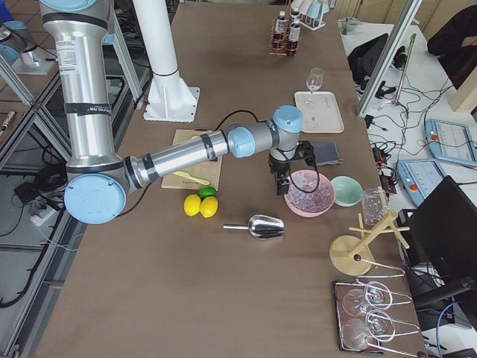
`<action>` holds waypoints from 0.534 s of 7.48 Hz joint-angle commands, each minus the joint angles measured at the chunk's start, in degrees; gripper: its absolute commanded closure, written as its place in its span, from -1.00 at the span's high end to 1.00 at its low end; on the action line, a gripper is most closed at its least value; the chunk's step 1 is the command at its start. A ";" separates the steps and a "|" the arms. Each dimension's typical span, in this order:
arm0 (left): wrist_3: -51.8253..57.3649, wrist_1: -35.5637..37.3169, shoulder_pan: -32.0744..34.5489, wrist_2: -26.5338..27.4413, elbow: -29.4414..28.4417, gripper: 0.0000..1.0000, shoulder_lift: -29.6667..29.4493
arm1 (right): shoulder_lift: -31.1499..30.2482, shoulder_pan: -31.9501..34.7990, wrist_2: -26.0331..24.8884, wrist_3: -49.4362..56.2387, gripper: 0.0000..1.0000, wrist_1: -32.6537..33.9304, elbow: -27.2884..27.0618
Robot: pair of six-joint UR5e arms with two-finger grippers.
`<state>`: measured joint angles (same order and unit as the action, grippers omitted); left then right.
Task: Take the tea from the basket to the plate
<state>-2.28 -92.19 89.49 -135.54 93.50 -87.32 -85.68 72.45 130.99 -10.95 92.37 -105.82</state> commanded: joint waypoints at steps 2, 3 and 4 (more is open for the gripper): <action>1.56 -1.05 0.94 0.02 0.28 0.96 0.39 | -1.15 1.11 0.49 0.05 1.00 0.17 -3.86; 1.75 -0.80 0.86 0.62 1.24 0.96 0.05 | -2.55 1.81 3.10 0.05 1.00 0.26 -4.39; 2.10 -0.97 0.86 0.63 1.51 0.96 -0.13 | -3.96 3.30 6.61 0.05 1.00 0.09 -4.05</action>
<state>-0.92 -92.89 90.27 -135.14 94.28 -87.21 -87.42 73.89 132.93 -10.90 92.54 -109.67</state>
